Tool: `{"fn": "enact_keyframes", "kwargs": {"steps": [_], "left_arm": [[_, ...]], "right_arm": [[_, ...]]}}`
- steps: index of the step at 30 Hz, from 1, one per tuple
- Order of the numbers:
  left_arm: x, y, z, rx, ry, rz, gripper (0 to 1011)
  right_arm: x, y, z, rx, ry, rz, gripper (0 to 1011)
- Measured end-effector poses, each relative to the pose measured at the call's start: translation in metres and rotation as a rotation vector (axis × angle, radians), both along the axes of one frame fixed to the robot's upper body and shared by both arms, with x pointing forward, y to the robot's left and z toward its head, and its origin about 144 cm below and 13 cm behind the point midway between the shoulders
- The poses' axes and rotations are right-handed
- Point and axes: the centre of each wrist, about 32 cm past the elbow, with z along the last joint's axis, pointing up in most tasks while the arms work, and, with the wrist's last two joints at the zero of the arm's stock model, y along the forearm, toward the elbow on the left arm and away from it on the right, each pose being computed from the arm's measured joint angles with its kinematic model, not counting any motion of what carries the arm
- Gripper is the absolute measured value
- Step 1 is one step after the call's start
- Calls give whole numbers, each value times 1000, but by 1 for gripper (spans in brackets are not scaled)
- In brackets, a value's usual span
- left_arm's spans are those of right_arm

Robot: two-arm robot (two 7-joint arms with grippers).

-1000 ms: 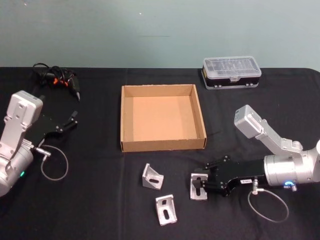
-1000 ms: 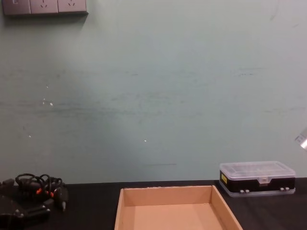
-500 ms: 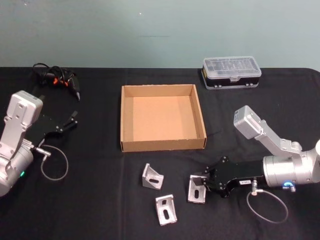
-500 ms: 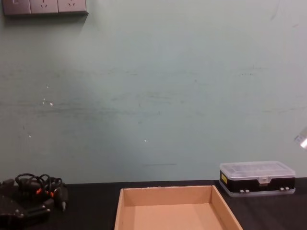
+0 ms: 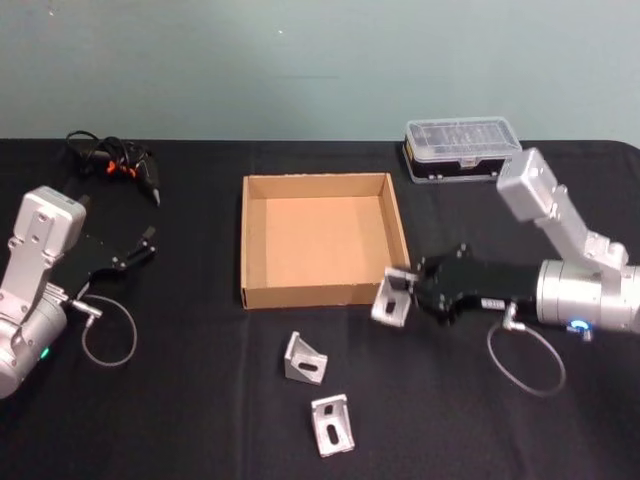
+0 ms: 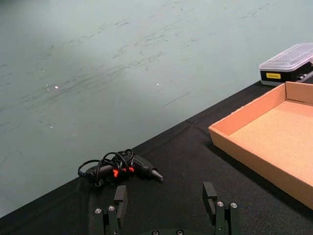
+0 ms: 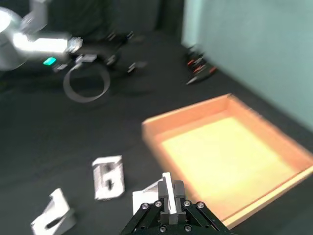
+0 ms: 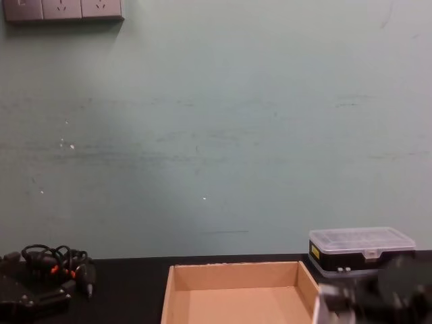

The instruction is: Use one hand to pick up the angle iron from the table and place it into the box.

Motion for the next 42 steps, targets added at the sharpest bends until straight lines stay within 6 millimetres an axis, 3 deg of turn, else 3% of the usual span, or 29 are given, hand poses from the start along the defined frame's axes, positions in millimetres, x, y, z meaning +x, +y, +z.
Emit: {"fn": "enact_keyframes", "kwargs": {"steps": [9, 21, 42], "left_arm": [[0, 0, 0, 0, 0, 0, 1011], [0, 0, 0, 0, 0, 0, 1011], [0, 0, 0, 0, 0, 0, 1011]], "right_arm": [[17, 11, 5, 24, -97, -113, 80], [55, 31, -21, 17, -91, -166, 80], [64, 38, -39, -24, -30, -155, 109]]}}
